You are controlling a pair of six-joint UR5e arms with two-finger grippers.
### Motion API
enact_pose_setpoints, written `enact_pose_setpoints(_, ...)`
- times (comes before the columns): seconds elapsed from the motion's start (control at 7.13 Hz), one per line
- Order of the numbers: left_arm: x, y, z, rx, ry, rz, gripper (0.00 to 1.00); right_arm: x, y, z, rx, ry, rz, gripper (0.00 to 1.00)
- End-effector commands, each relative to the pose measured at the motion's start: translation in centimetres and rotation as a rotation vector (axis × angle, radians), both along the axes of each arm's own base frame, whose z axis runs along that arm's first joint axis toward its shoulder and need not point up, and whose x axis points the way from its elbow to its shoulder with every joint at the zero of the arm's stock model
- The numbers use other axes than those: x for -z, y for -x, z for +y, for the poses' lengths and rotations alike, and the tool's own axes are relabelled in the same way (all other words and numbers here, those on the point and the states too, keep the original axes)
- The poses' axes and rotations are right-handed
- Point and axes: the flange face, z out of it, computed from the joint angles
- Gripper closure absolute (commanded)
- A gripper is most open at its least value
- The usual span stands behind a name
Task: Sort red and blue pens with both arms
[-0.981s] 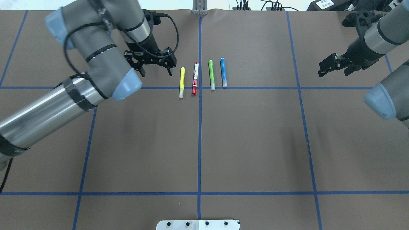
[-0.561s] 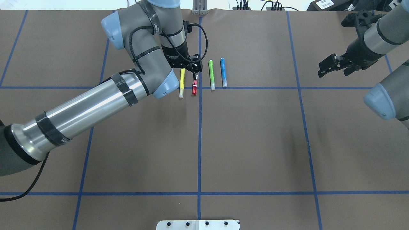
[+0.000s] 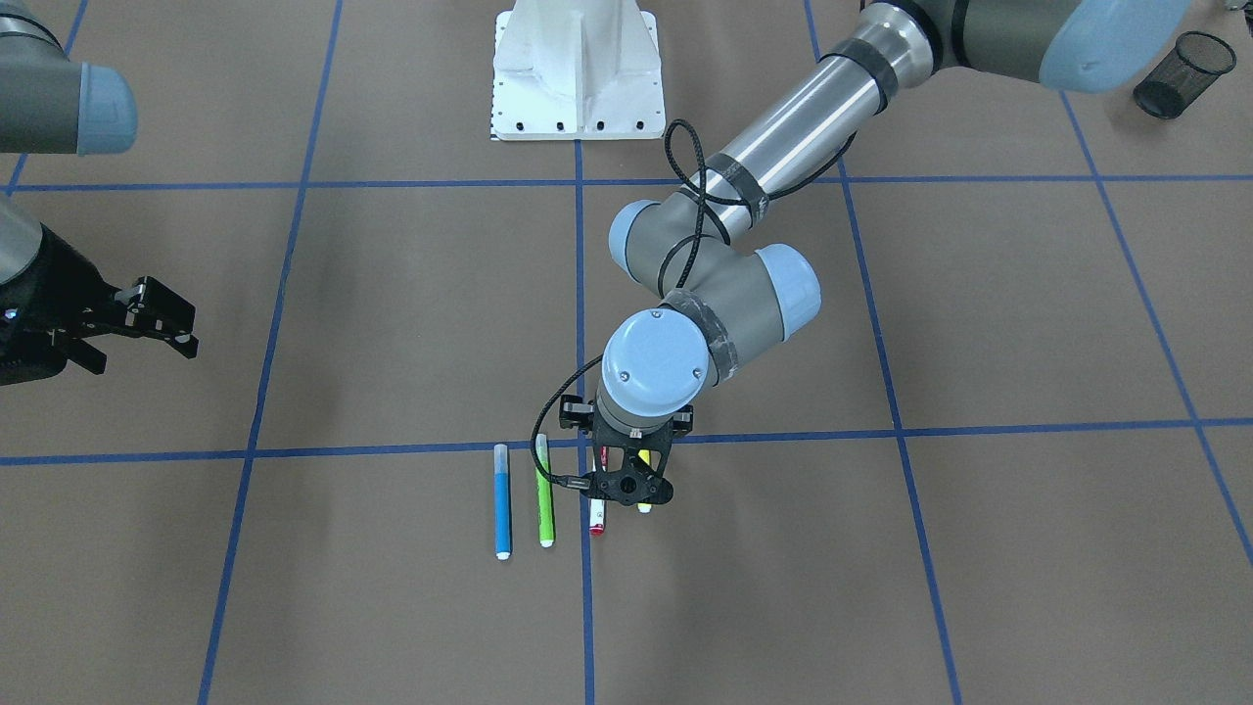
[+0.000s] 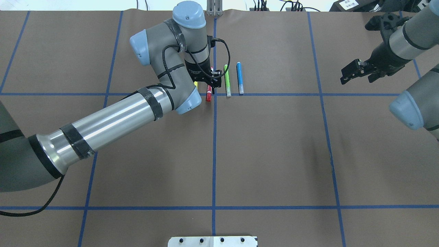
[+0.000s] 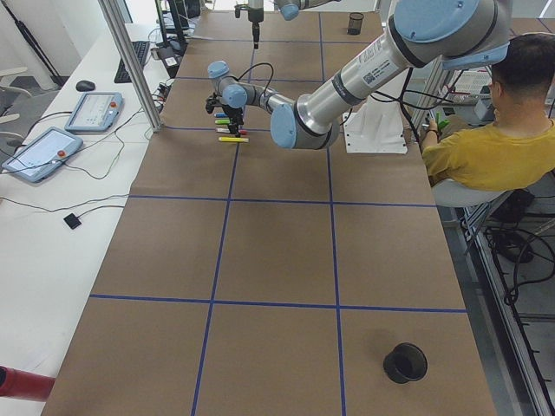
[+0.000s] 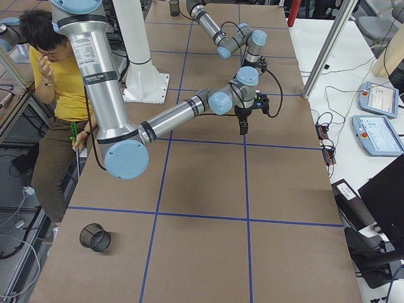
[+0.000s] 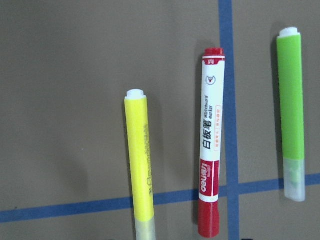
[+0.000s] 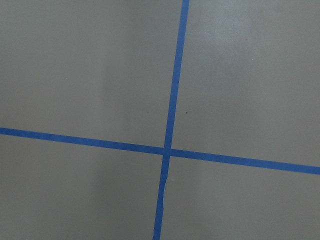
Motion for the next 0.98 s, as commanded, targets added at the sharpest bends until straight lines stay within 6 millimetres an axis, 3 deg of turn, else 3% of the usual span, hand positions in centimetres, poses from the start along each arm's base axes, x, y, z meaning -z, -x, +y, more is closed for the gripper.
enact_pose_setpoints(0.0,0.4,-1.6,0.9,-0.009,-0.010,0.000,0.33,-0.2,0.2,0.0,0.002,0.003,0.003,0.01)
enact_pose_setpoints(0.28,0.3,-2.6,2.0,-0.024,-0.006,-0.003,0.44,-0.4,0.3,-0.1,0.003,0.005,0.004,0.01)
enact_pose_setpoints(0.84,0.1,-2.8,2.2,-0.027,-0.005,-0.004,0.62,-0.4,0.5,0.0,0.006,0.005,0.004,0.01)
